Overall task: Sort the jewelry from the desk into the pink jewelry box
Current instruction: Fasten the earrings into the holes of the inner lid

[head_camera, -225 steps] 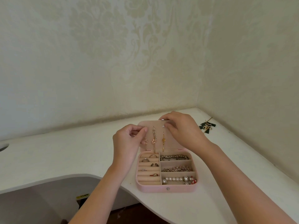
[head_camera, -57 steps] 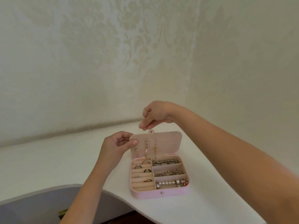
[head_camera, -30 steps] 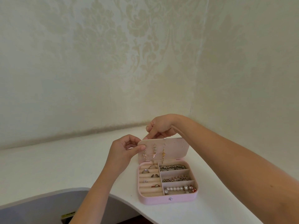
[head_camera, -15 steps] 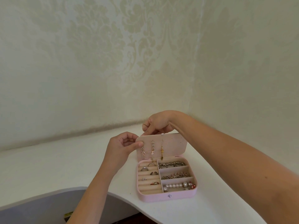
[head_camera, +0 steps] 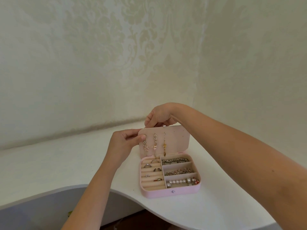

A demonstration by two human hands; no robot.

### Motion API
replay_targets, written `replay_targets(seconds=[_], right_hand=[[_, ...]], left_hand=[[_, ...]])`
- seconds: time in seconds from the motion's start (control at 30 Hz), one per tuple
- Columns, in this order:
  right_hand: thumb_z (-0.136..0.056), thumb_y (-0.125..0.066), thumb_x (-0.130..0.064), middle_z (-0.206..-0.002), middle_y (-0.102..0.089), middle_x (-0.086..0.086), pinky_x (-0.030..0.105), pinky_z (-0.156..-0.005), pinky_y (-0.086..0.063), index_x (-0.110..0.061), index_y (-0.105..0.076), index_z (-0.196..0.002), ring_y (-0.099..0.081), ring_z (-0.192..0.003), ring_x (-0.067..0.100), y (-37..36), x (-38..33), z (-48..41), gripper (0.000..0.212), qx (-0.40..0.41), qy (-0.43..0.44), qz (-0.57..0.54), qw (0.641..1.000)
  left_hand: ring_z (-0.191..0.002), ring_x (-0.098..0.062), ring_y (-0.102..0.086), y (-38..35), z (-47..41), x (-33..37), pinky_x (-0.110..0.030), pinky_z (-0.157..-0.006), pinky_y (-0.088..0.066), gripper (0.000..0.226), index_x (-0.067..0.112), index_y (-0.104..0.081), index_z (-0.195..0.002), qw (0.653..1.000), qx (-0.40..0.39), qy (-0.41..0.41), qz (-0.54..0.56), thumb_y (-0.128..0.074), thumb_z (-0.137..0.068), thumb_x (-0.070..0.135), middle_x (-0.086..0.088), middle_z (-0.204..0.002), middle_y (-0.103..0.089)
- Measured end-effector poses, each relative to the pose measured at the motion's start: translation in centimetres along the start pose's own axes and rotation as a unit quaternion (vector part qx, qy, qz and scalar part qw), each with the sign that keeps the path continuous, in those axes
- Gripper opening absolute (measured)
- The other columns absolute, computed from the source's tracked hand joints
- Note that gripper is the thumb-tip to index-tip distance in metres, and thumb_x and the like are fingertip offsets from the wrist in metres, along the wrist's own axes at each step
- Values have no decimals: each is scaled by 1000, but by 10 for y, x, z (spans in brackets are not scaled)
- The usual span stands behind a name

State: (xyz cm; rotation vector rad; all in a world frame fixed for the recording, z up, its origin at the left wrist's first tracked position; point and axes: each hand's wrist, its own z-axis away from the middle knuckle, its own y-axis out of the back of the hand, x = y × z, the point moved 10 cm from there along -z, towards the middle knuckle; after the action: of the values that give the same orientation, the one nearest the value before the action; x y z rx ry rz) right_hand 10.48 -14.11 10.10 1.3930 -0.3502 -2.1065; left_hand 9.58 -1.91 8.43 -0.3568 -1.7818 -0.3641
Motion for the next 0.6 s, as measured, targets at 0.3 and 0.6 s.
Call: replay_targets(seconds=[0.3, 0.6], right_hand=[[-99, -46, -26, -91, -72, 4, 21, -66, -50, -11, -64, -105, -61, -72, 15, 15, -3, 26, 24, -25, 65, -18, 997], [-95, -53, -25, -94, -71, 4, 27, -86, -50, -8, -68, -102, -66, -87, 16, 51, 20, 43, 24, 69, 99, 2, 993]], left_hand=[[-79, -13, -70, 1, -7, -3, -21, -74, -56, 15, 14, -74, -89, 1000, 29, 10, -2, -70, -79, 3, -3, -84, -75], [-72, -8, -69, 2, -9, -7, -17, -67, -54, 16, 15, -73, -86, 998, 53, 11, 11, -70, -79, 1, 1, -76, -74]])
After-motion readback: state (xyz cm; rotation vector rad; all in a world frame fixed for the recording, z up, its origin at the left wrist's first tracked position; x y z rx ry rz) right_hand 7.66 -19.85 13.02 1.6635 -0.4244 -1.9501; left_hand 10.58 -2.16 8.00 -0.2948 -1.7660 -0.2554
